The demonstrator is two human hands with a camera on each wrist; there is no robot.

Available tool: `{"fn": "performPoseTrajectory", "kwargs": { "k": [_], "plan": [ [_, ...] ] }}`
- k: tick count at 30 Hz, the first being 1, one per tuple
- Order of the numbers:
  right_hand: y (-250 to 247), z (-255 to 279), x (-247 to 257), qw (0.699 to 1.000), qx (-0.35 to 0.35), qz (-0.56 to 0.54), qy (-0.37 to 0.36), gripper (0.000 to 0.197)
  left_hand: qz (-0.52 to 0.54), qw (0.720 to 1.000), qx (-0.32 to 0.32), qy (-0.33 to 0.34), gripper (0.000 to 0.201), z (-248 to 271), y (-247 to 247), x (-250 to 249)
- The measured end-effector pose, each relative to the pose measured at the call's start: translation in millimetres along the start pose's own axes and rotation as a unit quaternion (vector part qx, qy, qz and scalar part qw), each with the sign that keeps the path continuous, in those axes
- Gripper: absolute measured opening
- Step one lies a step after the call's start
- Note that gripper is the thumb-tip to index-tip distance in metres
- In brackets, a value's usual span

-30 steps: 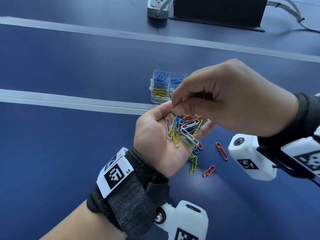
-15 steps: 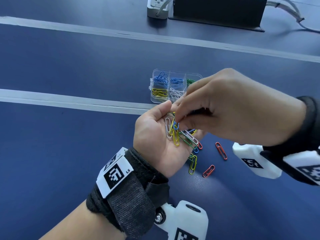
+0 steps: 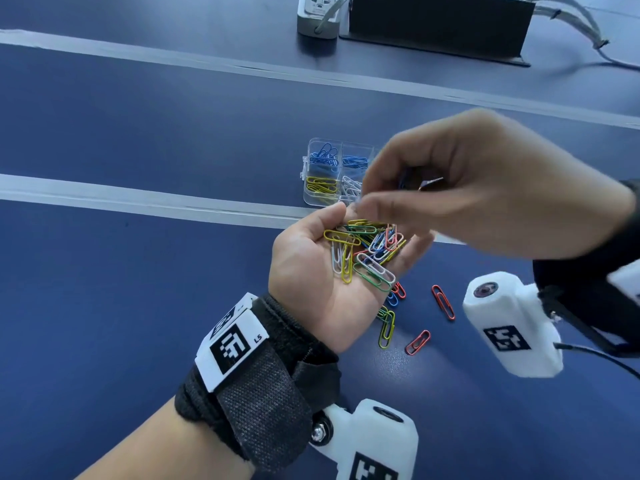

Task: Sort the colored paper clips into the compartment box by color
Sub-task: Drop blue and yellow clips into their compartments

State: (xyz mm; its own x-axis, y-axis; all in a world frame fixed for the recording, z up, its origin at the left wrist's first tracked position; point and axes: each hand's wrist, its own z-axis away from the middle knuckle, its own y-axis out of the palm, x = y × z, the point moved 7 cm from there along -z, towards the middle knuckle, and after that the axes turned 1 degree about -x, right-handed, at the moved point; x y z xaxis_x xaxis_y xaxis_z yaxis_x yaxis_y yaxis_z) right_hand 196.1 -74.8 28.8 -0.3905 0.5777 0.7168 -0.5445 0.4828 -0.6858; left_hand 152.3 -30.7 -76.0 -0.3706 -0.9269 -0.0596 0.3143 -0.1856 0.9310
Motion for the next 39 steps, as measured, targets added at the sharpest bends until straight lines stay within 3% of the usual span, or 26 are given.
{"fn": "performPoseTrajectory", "kwargs": {
  "k": [2,4,6,9,12,15,17,21,25,31,39],
  "plan": [
    [-1.8,-1.3,-12.4,0.975,0.002,-0.205,0.085,0.013,0.007,1.0,0.01,0.002,0.043,0.5,1.6,0.4],
    [2.8,-0.8,-25.4,0.912,0.007,-0.373,0.17,0.019,0.009,1.0,0.018,0.002,0.042,-0.2,2.7,0.8],
    [5.2,0.5,-31.4,0.865,0.019,-0.456,0.209,0.02,0.01,1.0,0.019,0.001,0.042,-1.0,2.4,0.7],
    [3.0,2.0,-33.3,0.853,0.02,-0.476,0.211,0.023,0.009,1.0,0.015,-0.004,0.042,-1.1,1.2,0.9],
    [4.1,3.3,-34.0,0.889,0.029,-0.415,0.19,0.024,0.005,1.0,0.01,-0.008,0.046,0.1,2.2,1.8],
    [4.4,8.3,-24.6,0.98,0.06,-0.158,0.106,0.016,-0.003,1.0,-0.004,-0.003,0.049,0.7,2.0,-0.4],
    [4.4,12.4,-19.4,0.996,0.064,0.001,0.059,0.007,-0.001,1.0,0.001,0.001,0.049,0.7,2.1,-1.9],
    [-5.4,14.3,-11.8,0.993,0.002,0.12,-0.001,0.006,-0.02,1.0,0.0,-0.008,0.051,1.0,0.6,-0.2],
    [3.8,14.7,-9.9,0.981,0.048,0.184,-0.028,0.013,-0.032,0.999,0.0,-0.011,0.051,2.0,2.1,-0.2],
    [0.8,15.8,-6.6,0.979,0.04,0.2,-0.03,0.017,-0.019,1.0,0.003,0.01,0.049,2.2,3.4,-4.1],
    [11.6,10.4,-8.9,0.965,0.083,0.248,-0.017,0.026,-0.04,0.999,-0.02,0.009,0.051,2.5,0.7,-5.2]
  ]
}}
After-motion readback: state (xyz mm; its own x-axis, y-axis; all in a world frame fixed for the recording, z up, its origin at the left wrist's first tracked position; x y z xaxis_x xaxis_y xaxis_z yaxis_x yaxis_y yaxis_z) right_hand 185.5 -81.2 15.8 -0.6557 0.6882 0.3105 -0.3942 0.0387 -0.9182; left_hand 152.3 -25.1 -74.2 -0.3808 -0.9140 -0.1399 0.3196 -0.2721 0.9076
